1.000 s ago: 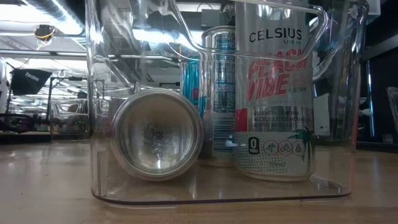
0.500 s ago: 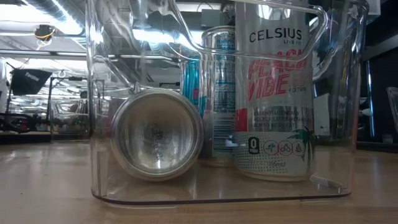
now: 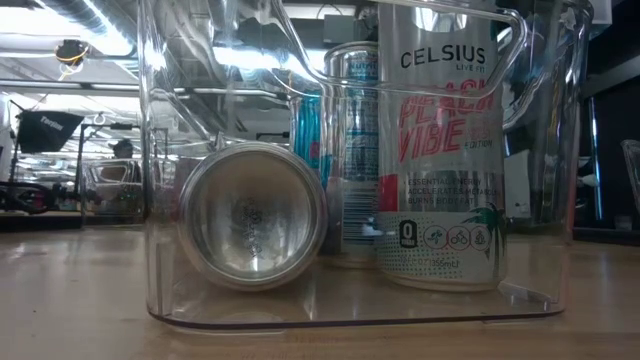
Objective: Sort soda cans
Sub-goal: Put the right orange soda can into the top transparent bin
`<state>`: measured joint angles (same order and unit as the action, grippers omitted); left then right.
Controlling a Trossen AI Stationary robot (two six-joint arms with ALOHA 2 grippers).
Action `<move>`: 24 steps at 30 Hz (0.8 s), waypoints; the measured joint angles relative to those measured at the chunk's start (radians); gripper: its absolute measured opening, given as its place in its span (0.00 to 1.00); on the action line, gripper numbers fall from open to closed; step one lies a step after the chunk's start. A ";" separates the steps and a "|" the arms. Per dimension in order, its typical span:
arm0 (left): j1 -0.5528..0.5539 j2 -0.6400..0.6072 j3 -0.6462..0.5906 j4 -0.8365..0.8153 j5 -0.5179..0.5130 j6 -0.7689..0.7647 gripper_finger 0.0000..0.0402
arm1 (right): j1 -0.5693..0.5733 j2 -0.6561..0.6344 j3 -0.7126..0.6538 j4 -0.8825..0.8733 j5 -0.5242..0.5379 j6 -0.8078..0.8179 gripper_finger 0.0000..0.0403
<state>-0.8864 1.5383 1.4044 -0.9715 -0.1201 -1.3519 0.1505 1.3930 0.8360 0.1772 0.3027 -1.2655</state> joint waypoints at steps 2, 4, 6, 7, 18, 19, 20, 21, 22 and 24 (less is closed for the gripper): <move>-0.029 0.000 0.000 0.002 0.012 -0.085 0.88 | 0.000 0.000 0.000 0.000 0.002 0.000 0.38; -0.063 0.000 0.000 -0.018 0.013 -0.165 0.88 | 0.000 0.000 0.000 0.000 0.002 -0.001 0.38; -0.093 0.007 -0.001 -0.038 0.013 -0.242 0.88 | 0.000 0.000 0.000 0.000 0.002 -0.007 0.38; -0.109 0.014 -0.001 -0.054 0.013 -0.269 0.88 | 0.000 0.000 0.000 0.000 0.002 -0.014 0.38; -0.180 0.107 -0.003 -0.100 0.013 -0.264 0.88 | 0.000 0.000 0.000 0.008 0.030 -0.027 0.38; -0.182 0.113 -0.003 -0.101 0.014 -0.253 0.88 | 0.000 0.000 0.000 0.008 0.030 -0.027 0.38; -0.183 0.121 -0.003 -0.103 0.013 -0.232 0.88 | 0.000 0.000 0.000 0.008 0.030 -0.027 0.38; -0.183 0.126 -0.002 -0.107 0.014 -0.209 0.88 | 0.000 0.000 0.000 0.008 0.030 -0.027 0.38; -0.183 0.129 -0.001 -0.114 0.013 -0.193 0.88 | 0.000 0.000 0.000 0.008 0.030 -0.027 0.38; -0.185 0.137 0.002 -0.144 0.008 -0.168 0.88 | 0.000 0.000 0.000 0.008 0.030 -0.027 0.38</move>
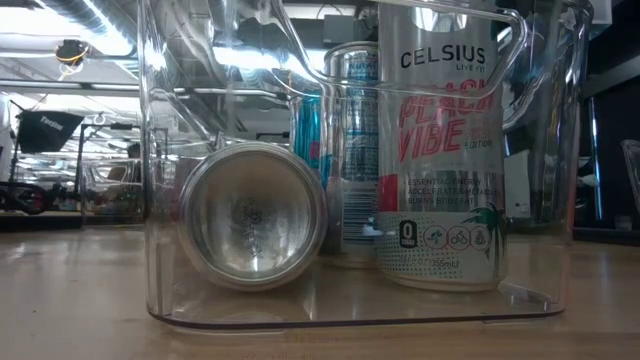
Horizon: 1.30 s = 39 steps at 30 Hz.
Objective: Sort soda cans
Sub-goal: Put the right orange soda can into the top transparent bin
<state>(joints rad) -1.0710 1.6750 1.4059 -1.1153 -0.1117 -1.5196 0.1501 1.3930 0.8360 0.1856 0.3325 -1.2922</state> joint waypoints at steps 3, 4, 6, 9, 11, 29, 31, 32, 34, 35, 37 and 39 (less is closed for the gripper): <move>0.001 0.001 -0.002 -0.042 0.001 -0.012 0.88 | 0.000 0.000 0.000 0.000 0.000 0.000 0.38; 0.001 -0.001 -0.003 -0.047 0.001 -0.022 0.88 | 0.000 0.000 0.000 0.000 0.000 0.000 0.38; 0.001 -0.005 -0.003 -0.033 0.002 -0.023 0.88 | 0.000 0.000 0.000 0.000 0.000 0.000 0.38; 0.001 -0.006 -0.003 -0.023 0.004 -0.023 0.88 | 0.000 0.000 0.000 0.000 0.000 0.000 0.38; 0.000 -0.006 -0.003 -0.023 0.004 -0.023 0.88 | 0.000 0.000 0.000 -0.001 -0.001 0.000 0.38; 0.005 -0.017 0.047 -0.063 0.007 -0.025 0.88 | 0.000 0.000 0.000 -0.001 -0.002 0.003 0.38; 0.005 -0.017 0.051 -0.098 0.006 -0.024 0.88 | 0.000 0.000 0.000 -0.002 -0.003 0.003 0.38; 0.005 -0.017 0.052 -0.117 0.007 -0.022 0.88 | 0.000 0.000 0.000 -0.002 -0.003 0.003 0.38; 0.003 -0.017 0.053 -0.137 0.003 -0.023 0.88 | 0.000 0.000 0.000 -0.002 -0.003 0.003 0.38; 0.001 -0.017 0.050 -0.131 -0.001 -0.022 0.88 | 0.000 0.000 0.000 -0.002 -0.003 0.003 0.38; -0.003 -0.017 0.039 -0.107 -0.003 -0.024 0.88 | 0.000 0.000 0.000 -0.002 -0.003 0.003 0.38; -0.009 -0.017 0.021 -0.084 -0.004 -0.030 0.88 | 0.000 0.000 0.000 -0.002 -0.003 0.003 0.38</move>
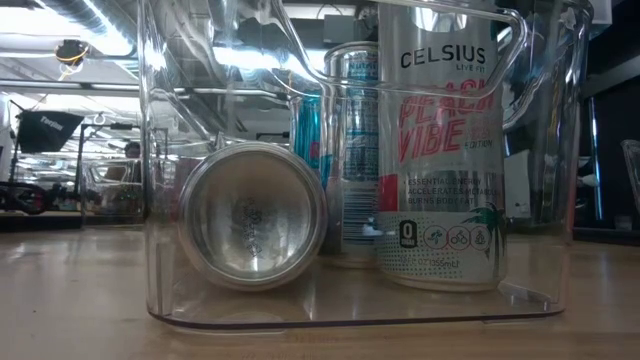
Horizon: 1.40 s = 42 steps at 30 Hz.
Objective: Sort soda cans
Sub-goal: Put the right orange soda can into the top transparent bin
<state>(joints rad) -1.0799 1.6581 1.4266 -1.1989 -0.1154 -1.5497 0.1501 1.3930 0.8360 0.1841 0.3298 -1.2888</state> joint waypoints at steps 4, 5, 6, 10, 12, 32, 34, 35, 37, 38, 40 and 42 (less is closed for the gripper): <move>-0.010 0.000 -0.031 0.021 0.000 -0.013 0.88 | 0.000 0.000 0.000 0.000 0.000 0.000 0.38; -0.013 0.000 -0.034 0.023 0.000 -0.014 0.88 | 0.000 0.000 0.000 0.000 0.000 0.000 0.38; -0.014 0.000 -0.040 0.031 0.000 -0.014 0.88 | 0.000 0.000 0.000 0.000 0.000 0.000 0.38; -0.016 0.000 -0.057 0.044 -0.003 -0.014 0.88 | 0.000 0.000 0.000 0.000 0.000 0.000 0.38; -0.016 0.000 -0.070 0.062 -0.010 -0.006 0.88 | 0.000 0.000 0.000 0.000 -0.001 0.000 0.38; -0.012 0.000 -0.262 0.305 -0.028 -0.017 0.88 | 0.000 0.000 0.000 0.000 -0.001 0.000 0.38; -0.006 0.000 -0.263 0.303 -0.027 -0.021 0.88 | 0.000 0.000 0.000 0.000 -0.001 0.000 0.38; -0.001 0.000 -0.264 0.305 -0.022 -0.029 0.87 | 0.000 0.000 0.000 0.000 -0.001 0.000 0.38; 0.009 0.000 -0.264 0.311 -0.003 -0.040 0.84 | 0.000 0.000 0.000 0.000 -0.001 0.000 0.38; 0.016 0.000 -0.264 0.311 0.007 -0.040 0.81 | 0.000 0.000 0.000 0.000 -0.001 0.000 0.38; 0.027 0.000 -0.263 0.316 0.014 -0.040 0.76 | 0.000 0.000 0.000 0.000 -0.001 0.000 0.38; 0.039 -0.001 -0.263 0.318 0.024 -0.035 0.76 | 0.000 0.000 0.000 0.000 -0.001 0.000 0.38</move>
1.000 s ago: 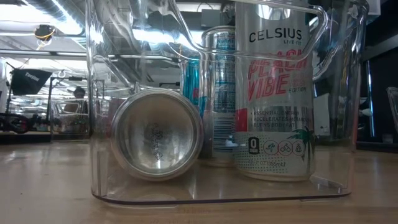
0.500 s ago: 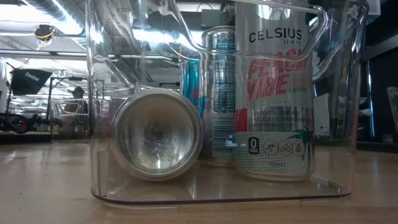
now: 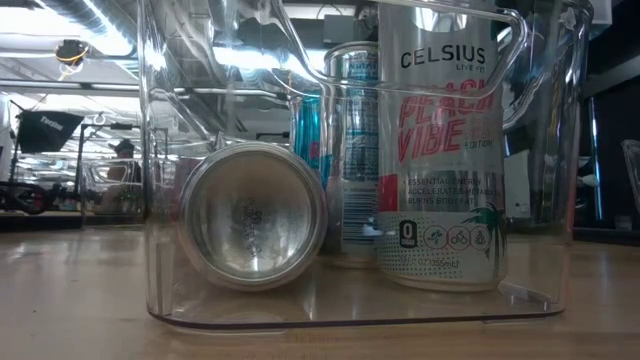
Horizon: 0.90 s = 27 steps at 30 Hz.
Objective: Sort soda cans
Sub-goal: Put the right orange soda can into the top transparent bin
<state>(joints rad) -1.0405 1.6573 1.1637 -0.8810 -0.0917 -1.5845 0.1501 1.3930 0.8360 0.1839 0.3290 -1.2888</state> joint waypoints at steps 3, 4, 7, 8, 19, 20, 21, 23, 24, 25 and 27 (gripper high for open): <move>0.025 -0.001 0.000 0.002 0.006 0.036 0.76 | 0.000 0.000 0.000 0.000 0.000 0.000 0.38; 0.035 -0.004 0.000 0.001 0.007 0.051 0.76 | 0.000 0.000 0.000 0.000 0.000 0.000 0.38; 0.077 -0.020 -0.002 -0.015 -0.005 0.101 0.76 | 0.000 0.000 0.000 0.000 0.000 0.000 0.38; 0.091 -0.029 0.000 -0.029 -0.017 0.117 0.76 | 0.000 0.000 0.000 0.000 0.000 0.000 0.38; 0.287 -0.080 0.132 -0.287 -0.113 0.470 0.76 | 0.000 0.000 0.000 0.000 0.000 0.000 0.38; 0.308 -0.089 0.142 -0.314 -0.136 0.500 0.76 | 0.000 0.000 0.000 0.000 0.000 0.000 0.38; 0.330 -0.099 0.150 -0.336 -0.156 0.532 0.76 | 0.000 0.000 0.000 0.001 0.000 0.000 0.38; 0.373 -0.118 0.164 -0.371 -0.190 0.587 0.76 | 0.000 0.000 0.000 0.001 0.000 0.000 0.38; 0.395 -0.129 0.171 -0.395 -0.211 0.613 0.76 | 0.000 0.000 0.000 0.000 0.000 0.000 0.38; 0.418 -0.141 0.174 -0.417 -0.229 0.639 0.76 | 0.000 0.000 0.000 0.001 0.000 0.000 0.38; 0.468 -0.170 0.177 -0.450 -0.260 0.681 0.76 | 0.000 0.000 0.000 0.000 0.000 0.000 0.38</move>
<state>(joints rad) -0.5728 1.4875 1.3407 -1.3309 -0.3519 -0.9034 0.1501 1.3930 0.8360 0.1844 0.3290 -1.2892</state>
